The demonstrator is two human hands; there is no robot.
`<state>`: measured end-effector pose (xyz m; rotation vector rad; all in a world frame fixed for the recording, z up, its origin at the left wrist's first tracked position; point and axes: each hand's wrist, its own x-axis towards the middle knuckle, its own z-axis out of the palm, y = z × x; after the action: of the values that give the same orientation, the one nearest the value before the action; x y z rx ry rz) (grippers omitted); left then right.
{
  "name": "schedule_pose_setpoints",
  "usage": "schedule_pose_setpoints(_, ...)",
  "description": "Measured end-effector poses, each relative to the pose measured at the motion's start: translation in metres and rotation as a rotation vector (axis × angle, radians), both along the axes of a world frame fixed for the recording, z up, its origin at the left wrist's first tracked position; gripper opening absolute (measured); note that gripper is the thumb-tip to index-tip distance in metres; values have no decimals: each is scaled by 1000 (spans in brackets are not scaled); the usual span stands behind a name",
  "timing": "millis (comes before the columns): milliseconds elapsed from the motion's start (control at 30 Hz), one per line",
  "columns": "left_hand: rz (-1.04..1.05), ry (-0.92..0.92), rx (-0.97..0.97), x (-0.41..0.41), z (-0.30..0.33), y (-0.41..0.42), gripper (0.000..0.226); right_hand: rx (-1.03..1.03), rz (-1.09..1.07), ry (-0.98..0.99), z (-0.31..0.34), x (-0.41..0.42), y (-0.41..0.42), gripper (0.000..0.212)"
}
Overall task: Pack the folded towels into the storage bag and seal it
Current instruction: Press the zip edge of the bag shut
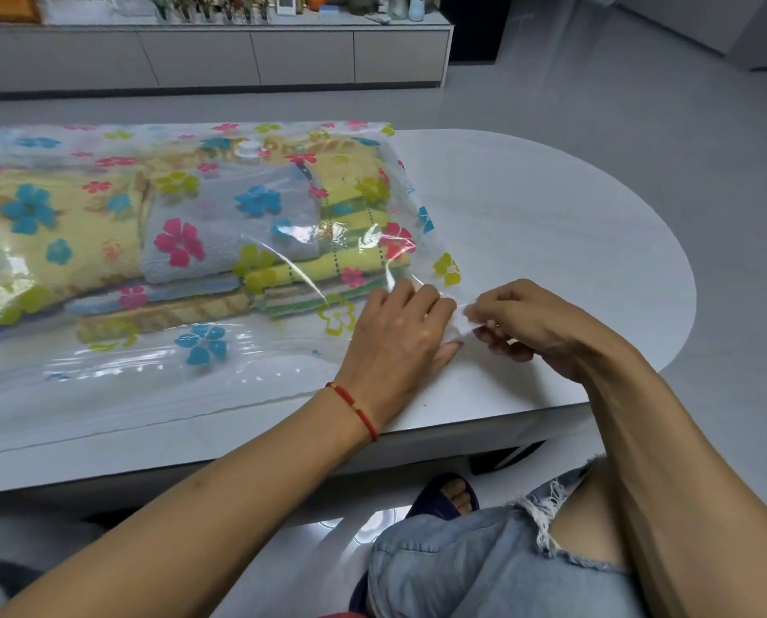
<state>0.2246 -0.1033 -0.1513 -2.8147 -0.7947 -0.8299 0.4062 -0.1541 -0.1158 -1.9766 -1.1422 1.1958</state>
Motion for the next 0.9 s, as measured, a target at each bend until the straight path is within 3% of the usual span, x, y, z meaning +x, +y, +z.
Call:
schedule_pose_setpoints(133, 90, -13, 27, -65, -7, 12, 30, -6, 33, -33, -3, 6, -6, 30)
schedule_pose_setpoints(300, 35, 347, -144, -107, -8, 43, 54, -34, 37, -39, -1, -4, -4, 27)
schedule_pose_setpoints(433, 43, 389, -51, -97, 0, 34, 38, -51, 22, -94, 0, -10, -7, 25)
schedule_pose_setpoints(533, 61, 409, 17, -90, 14, 20, 42, -61, 11, -118, -1, -9, -10, 27)
schedule_pose_setpoints(700, 123, 488, -53, -93, 42, -13, 37, -54, 8, -119, -2, -6, -12, 32)
schedule_pose_setpoints(767, 124, 397, -176, -77, 47, -22, 29, -66, 19, -120, -1, -8, -11, 31)
schedule_pose_setpoints(900, -11, 173, -247, -17, 26, -20, 37, -29, 11, -70, -1, -9, -14, 32)
